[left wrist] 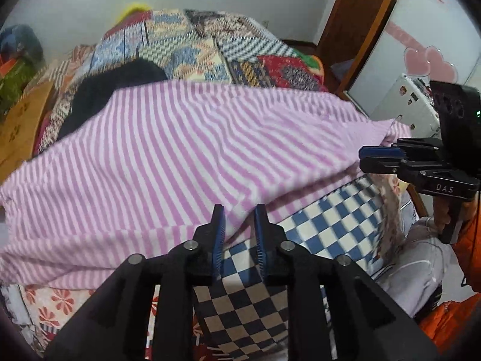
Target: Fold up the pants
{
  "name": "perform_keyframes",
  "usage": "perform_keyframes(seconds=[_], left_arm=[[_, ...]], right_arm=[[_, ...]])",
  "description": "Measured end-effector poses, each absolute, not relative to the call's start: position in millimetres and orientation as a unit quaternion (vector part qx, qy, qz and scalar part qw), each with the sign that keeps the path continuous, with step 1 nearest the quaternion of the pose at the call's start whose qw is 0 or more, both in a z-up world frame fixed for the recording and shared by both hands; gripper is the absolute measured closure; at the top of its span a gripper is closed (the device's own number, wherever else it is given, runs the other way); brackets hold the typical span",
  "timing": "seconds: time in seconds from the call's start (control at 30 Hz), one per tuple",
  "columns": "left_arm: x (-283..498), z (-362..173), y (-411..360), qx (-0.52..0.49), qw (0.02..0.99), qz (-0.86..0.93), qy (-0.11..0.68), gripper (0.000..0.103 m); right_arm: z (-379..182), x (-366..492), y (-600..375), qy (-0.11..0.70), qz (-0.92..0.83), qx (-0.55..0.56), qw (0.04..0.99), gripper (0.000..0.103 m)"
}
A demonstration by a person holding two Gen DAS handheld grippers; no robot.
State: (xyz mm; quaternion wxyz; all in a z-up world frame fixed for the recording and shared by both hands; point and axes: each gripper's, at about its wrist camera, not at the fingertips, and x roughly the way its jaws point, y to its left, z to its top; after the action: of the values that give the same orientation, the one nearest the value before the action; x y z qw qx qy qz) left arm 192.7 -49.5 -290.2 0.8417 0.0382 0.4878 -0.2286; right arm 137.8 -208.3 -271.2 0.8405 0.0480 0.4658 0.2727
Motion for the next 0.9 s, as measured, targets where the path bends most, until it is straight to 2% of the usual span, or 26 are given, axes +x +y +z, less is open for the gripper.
perform_keyframes(seconds=[0.1, 0.27, 0.37, 0.43, 0.77, 0.9], left_arm=[[195, -269, -52, 0.037, 0.85, -0.233, 0.472, 0.076], [212, -244, -72, 0.051, 0.862, -0.233, 0.448, 0.068], [232, -240, -95, 0.056, 0.858, -0.239, 0.451, 0.067], [248, -242, -117, 0.055, 0.852, -0.251, 0.457, 0.067], [295, -280, -233, 0.079, 0.807, -0.309, 0.496, 0.067], [301, -297, -279, 0.093, 0.784, -0.336, 0.514, 0.067]], right_arm=[[-260, 132, -227, 0.448, 0.253, 0.052, 0.856, 0.078], [-238, 122, -279, 0.417, 0.195, 0.066, 0.886, 0.076], [-228, 115, -314, 0.4, 0.149, 0.073, 0.901, 0.071], [-224, 108, -343, 0.39, 0.11, 0.081, 0.911, 0.066], [-245, 93, -433, 0.41, -0.012, 0.108, 0.905, 0.065], [-264, 97, -443, 0.426, -0.005, 0.125, 0.896, 0.058]])
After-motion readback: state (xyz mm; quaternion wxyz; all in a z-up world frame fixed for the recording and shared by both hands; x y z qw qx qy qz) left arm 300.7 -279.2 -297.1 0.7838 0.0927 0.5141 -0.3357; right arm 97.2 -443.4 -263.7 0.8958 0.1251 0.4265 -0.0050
